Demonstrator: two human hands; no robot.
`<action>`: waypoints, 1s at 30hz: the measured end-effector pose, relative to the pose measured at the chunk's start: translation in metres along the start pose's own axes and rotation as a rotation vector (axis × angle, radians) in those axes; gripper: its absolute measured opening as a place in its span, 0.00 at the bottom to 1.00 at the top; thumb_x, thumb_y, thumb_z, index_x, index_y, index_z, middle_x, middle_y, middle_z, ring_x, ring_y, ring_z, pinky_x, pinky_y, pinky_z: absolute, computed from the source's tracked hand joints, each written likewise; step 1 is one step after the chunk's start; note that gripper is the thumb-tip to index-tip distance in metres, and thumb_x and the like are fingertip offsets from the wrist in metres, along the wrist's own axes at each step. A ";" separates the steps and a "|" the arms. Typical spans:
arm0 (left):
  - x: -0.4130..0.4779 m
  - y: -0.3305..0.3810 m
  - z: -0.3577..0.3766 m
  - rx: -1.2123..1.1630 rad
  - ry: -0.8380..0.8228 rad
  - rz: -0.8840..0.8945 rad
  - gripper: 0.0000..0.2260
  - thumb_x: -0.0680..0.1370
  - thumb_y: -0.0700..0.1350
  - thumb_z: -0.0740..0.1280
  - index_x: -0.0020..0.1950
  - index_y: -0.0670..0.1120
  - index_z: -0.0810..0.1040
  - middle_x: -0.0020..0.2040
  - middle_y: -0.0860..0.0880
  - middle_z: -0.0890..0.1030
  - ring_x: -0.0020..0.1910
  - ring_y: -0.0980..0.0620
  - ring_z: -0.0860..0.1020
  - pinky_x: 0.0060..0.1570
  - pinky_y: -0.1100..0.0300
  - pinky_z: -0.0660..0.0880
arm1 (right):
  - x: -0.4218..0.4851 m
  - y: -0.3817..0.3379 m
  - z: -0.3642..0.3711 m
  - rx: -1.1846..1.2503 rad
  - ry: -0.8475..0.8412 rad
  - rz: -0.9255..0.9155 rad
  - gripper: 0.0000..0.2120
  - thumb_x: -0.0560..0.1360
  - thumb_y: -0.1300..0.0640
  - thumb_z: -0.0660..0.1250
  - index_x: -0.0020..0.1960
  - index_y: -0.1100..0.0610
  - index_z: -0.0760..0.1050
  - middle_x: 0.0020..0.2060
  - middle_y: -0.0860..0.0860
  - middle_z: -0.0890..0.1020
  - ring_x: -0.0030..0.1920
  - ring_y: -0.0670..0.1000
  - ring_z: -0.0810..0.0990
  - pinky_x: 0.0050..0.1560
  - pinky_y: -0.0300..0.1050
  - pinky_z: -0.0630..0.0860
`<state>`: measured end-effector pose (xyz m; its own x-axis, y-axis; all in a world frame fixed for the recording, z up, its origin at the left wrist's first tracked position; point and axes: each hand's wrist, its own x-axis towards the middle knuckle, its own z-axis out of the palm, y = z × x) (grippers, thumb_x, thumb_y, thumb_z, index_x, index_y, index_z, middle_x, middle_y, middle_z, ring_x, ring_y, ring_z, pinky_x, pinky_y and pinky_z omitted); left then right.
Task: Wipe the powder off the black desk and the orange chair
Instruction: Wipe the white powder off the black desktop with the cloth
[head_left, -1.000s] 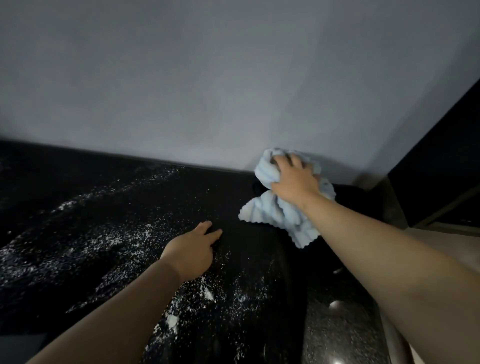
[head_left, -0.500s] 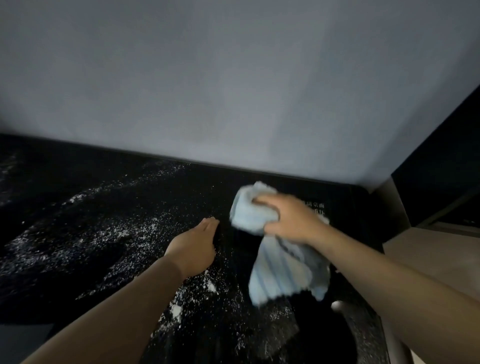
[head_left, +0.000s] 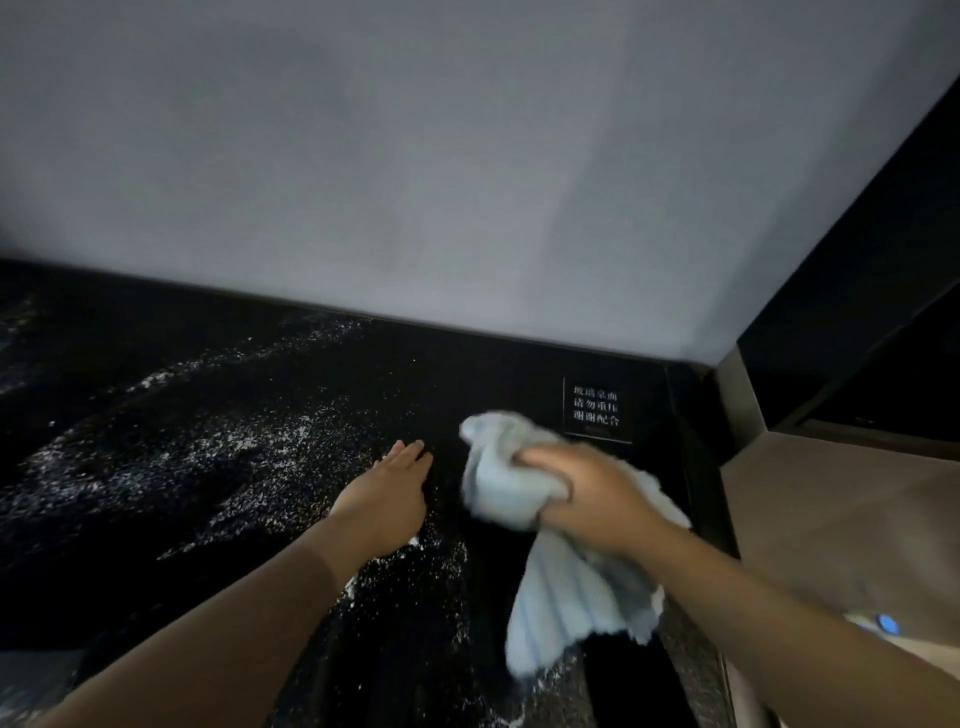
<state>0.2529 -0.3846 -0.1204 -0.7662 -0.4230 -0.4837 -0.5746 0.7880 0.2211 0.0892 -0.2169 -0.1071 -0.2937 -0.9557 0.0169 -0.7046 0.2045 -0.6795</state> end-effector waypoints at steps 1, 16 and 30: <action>-0.004 0.002 0.002 0.004 -0.001 0.005 0.25 0.83 0.42 0.50 0.78 0.43 0.44 0.79 0.48 0.42 0.77 0.49 0.42 0.76 0.57 0.50 | 0.007 0.013 -0.013 -0.085 0.116 0.106 0.27 0.65 0.49 0.64 0.63 0.55 0.76 0.60 0.54 0.79 0.60 0.57 0.77 0.61 0.47 0.70; -0.046 0.018 0.025 -0.023 0.016 0.044 0.25 0.82 0.40 0.51 0.78 0.45 0.47 0.79 0.50 0.43 0.77 0.51 0.42 0.75 0.57 0.48 | -0.041 0.010 -0.022 -0.177 0.242 0.375 0.30 0.66 0.48 0.63 0.67 0.54 0.72 0.65 0.55 0.76 0.63 0.60 0.74 0.62 0.52 0.71; -0.076 0.028 0.046 0.033 0.007 0.066 0.24 0.83 0.43 0.49 0.78 0.46 0.47 0.79 0.50 0.43 0.77 0.50 0.42 0.75 0.55 0.48 | -0.090 -0.016 0.004 0.011 0.343 0.403 0.30 0.63 0.56 0.69 0.66 0.55 0.72 0.60 0.55 0.78 0.59 0.58 0.76 0.59 0.51 0.73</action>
<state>0.3084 -0.3102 -0.1162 -0.8041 -0.3727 -0.4632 -0.5132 0.8284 0.2245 0.1292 -0.1351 -0.1010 -0.7353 -0.6776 -0.0097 -0.4859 0.5371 -0.6895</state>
